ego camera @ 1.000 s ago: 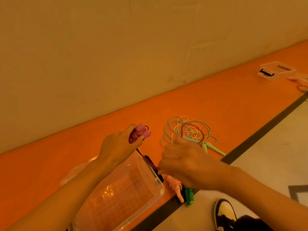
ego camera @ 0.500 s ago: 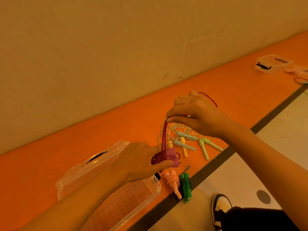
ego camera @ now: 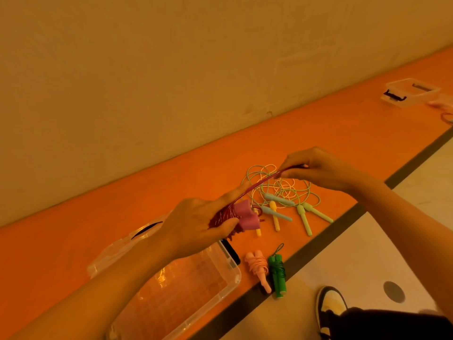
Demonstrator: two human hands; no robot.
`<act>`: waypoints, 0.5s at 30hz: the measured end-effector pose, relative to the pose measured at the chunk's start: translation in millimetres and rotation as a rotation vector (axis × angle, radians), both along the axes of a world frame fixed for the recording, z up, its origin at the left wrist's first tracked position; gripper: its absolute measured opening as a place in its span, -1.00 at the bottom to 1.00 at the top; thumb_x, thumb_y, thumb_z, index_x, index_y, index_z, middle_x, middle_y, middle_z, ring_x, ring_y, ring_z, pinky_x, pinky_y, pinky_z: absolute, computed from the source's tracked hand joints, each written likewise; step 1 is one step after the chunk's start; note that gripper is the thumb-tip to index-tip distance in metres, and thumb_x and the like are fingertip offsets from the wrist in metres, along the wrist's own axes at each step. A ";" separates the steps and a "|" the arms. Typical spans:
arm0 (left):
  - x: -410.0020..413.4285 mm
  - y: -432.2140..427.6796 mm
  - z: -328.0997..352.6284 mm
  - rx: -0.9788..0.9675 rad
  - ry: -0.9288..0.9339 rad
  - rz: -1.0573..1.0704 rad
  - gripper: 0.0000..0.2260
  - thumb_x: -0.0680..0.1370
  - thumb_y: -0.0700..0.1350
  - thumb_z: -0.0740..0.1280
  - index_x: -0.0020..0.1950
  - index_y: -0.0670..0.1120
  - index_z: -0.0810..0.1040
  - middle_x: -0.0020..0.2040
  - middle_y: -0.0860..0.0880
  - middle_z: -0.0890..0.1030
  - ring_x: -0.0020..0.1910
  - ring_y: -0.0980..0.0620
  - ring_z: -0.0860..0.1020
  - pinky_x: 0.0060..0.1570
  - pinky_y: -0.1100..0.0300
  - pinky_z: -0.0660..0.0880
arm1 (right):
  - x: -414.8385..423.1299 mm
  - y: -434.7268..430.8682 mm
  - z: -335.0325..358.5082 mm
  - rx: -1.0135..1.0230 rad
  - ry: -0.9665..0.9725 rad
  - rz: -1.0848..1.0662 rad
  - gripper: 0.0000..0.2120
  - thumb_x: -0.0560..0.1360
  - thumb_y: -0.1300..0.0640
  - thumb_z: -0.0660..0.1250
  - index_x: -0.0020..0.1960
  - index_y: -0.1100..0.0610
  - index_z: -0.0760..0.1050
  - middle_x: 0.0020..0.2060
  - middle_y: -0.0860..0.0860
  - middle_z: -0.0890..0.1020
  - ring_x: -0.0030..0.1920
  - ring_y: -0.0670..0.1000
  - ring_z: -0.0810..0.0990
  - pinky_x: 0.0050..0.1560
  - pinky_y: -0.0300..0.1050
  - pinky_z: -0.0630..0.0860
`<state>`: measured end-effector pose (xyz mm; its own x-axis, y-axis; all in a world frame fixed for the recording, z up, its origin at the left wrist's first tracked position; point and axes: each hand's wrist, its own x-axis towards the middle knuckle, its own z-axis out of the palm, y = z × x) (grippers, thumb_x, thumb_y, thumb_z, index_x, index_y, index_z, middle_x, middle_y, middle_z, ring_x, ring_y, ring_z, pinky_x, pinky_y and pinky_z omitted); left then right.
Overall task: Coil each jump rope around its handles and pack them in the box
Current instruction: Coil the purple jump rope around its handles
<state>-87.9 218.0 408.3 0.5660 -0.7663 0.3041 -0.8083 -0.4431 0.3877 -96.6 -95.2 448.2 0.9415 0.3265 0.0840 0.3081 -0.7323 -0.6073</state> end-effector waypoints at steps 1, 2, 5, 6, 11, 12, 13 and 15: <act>1.7 1.7 -1.6 0.000 0.027 0.008 -0.49 0.58 0.36 -0.01 0.48 0.51 -0.16 -0.42 0.21 0.47 -0.47 0.17 0.47 -0.46 0.36 0.32 | 0.0 -4.4 1.4 0.035 0.018 -0.017 -0.68 0.48 -0.15 0.27 0.05 0.00 0.66 -0.20 -0.06 0.65 -0.26 -0.04 0.57 -0.32 -0.06 0.49; 2.0 2.1 -3.0 -0.002 0.058 0.013 -0.49 0.57 0.36 -0.02 0.47 0.53 -0.17 -0.39 0.22 0.48 -0.44 0.16 0.49 -0.44 0.37 0.33 | -0.4 -8.3 4.1 0.069 0.040 -0.027 -0.72 0.49 -0.11 0.28 0.04 -0.01 0.66 -0.23 -0.02 0.64 -0.29 -0.05 0.53 -0.35 -0.11 0.44; -2.3 -0.5 -3.3 0.042 0.085 -0.008 -0.46 0.55 0.36 -0.02 0.43 0.56 -0.26 -0.44 0.19 0.41 -0.44 0.18 0.46 -0.43 0.35 0.33 | -1.6 -16.4 11.0 0.124 0.063 -0.025 -0.80 0.48 -0.04 0.29 -0.04 0.00 0.64 -0.26 -0.02 0.63 -0.32 -0.10 0.51 -0.36 -0.25 0.41; -3.7 -1.7 -2.6 0.059 0.076 -0.016 -0.45 0.55 0.36 -0.01 0.43 0.55 -0.28 -0.46 0.17 0.39 -0.45 0.17 0.44 -0.45 0.34 0.30 | -1.4 -16.5 11.6 0.129 0.058 -0.026 -0.83 0.47 -0.03 0.30 -0.06 -0.02 0.64 -0.26 -0.04 0.65 -0.33 -0.12 0.51 -0.36 -0.28 0.42; -14.8 -13.3 4.6 0.104 -0.141 -0.171 -0.39 0.61 0.26 0.12 0.58 0.30 -0.10 -0.41 0.17 0.43 -0.49 0.16 0.39 -0.51 0.37 0.23 | 8.7 -11.0 -1.2 0.182 -0.040 -0.084 -0.89 0.45 -0.03 0.36 -0.07 -0.10 0.65 -0.18 -0.07 0.72 -0.19 -0.10 0.65 -0.22 -0.20 0.55; -15.2 -15.2 6.6 0.106 -0.176 -0.206 -0.42 0.62 0.26 0.11 0.60 0.26 -0.03 -0.38 0.20 0.42 -0.48 0.16 0.38 -0.51 0.34 0.24 | 11.5 -9.7 -4.6 0.193 -0.047 -0.098 -0.89 0.44 -0.03 0.37 -0.07 -0.10 0.65 -0.16 -0.08 0.72 -0.16 -0.08 0.67 -0.19 -0.15 0.57; -14.8 -16.3 9.1 0.102 -0.202 -0.231 -0.44 0.63 0.27 0.10 0.60 0.23 0.04 -0.34 0.23 0.38 -0.47 0.16 0.37 -0.51 0.34 0.22 | 14.3 -7.9 -8.2 0.200 -0.056 -0.104 -0.89 0.44 -0.03 0.38 -0.07 -0.11 0.66 -0.16 -0.10 0.72 -0.15 -0.08 0.68 -0.18 -0.15 0.58; -14.6 -17.5 15.6 0.097 -0.234 -0.273 -0.45 0.61 0.30 0.13 0.57 0.18 0.18 -0.31 0.23 0.37 -0.44 0.19 0.28 -0.49 0.41 0.11 | 19.6 -2.4 -15.7 0.210 -0.077 -0.091 -0.89 0.44 -0.03 0.39 -0.06 -0.08 0.66 -0.15 -0.14 0.71 -0.12 -0.13 0.68 -0.14 -0.21 0.57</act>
<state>-102.5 200.6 423.9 0.2602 -0.9111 0.3198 -0.9637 -0.2244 0.1448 -77.0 -97.6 432.4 0.9544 0.2079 0.2140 0.2978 -0.6192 -0.7266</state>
